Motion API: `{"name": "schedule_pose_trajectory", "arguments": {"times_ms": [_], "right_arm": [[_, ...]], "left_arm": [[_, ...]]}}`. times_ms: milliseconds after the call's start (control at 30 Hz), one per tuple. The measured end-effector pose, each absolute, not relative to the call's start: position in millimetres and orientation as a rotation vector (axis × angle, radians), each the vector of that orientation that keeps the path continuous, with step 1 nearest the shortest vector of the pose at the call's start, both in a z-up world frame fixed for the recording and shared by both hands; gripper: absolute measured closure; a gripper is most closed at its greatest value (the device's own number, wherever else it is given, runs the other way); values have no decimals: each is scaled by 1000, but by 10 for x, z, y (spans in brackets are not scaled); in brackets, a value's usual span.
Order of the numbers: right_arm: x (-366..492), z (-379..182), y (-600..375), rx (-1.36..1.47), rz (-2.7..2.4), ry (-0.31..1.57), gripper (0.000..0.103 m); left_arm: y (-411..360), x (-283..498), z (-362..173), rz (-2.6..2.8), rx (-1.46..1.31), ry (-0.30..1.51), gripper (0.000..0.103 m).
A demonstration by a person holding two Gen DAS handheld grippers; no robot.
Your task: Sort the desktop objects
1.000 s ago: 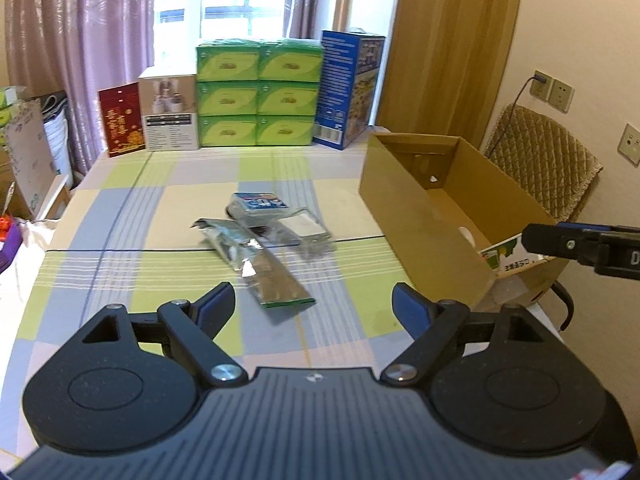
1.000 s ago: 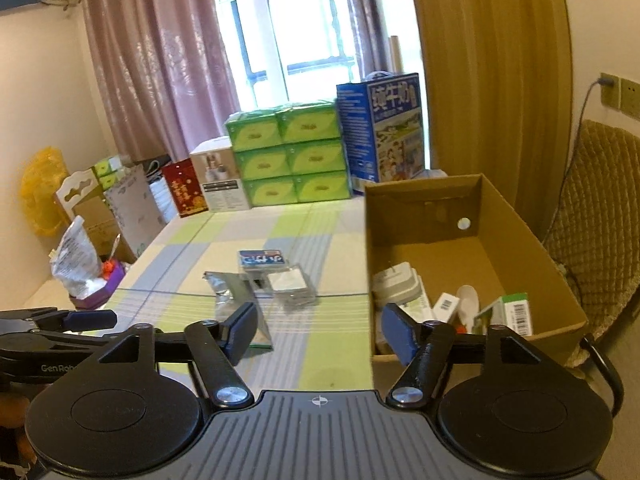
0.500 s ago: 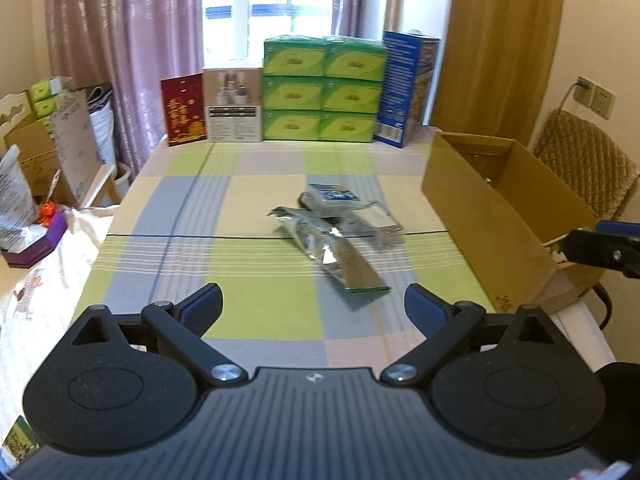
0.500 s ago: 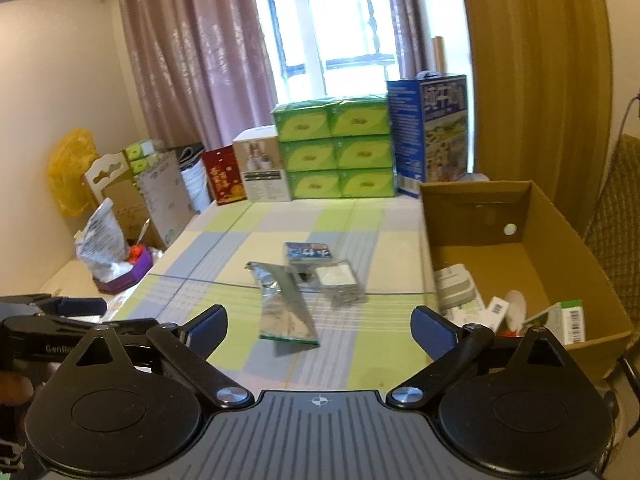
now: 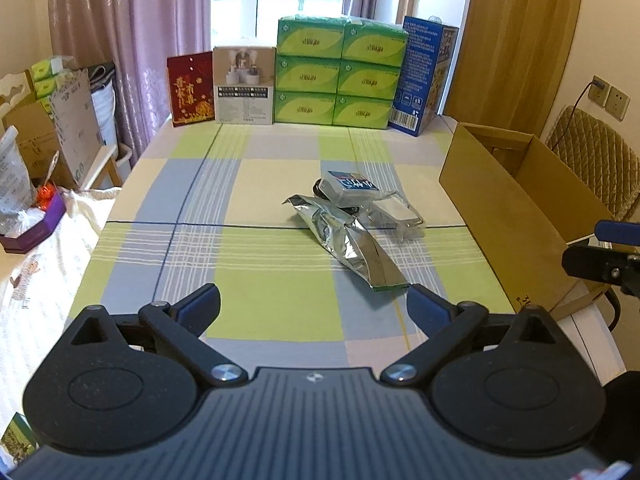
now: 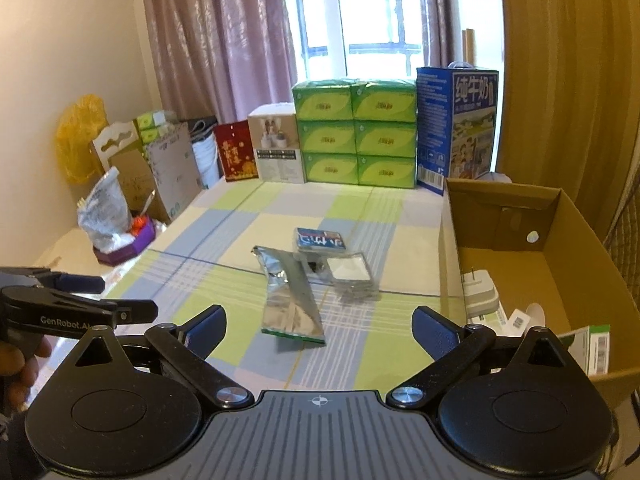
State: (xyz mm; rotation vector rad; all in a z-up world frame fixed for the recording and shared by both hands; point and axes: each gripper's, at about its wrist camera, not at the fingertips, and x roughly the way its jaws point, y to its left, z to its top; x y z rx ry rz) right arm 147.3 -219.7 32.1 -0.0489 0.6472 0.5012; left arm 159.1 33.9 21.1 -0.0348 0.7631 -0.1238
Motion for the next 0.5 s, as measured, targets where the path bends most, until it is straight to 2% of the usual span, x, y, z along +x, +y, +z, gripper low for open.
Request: {"name": "schedule_pose_trajectory", "arguments": {"times_ms": [367, 433, 500], "right_arm": [[2045, 178, -2088, -139, 509, 668, 7], [2186, 129, -2058, -133, 521, 687, 13], [2360, 82, -2040, -112, 536, 725, 25]], "left_arm": [[243, 2142, -69, -161, -77, 831, 5], [217, 2254, -130, -168, -83, 837, 5], [194, 2366, -195, -176, -87, 843, 5]]}}
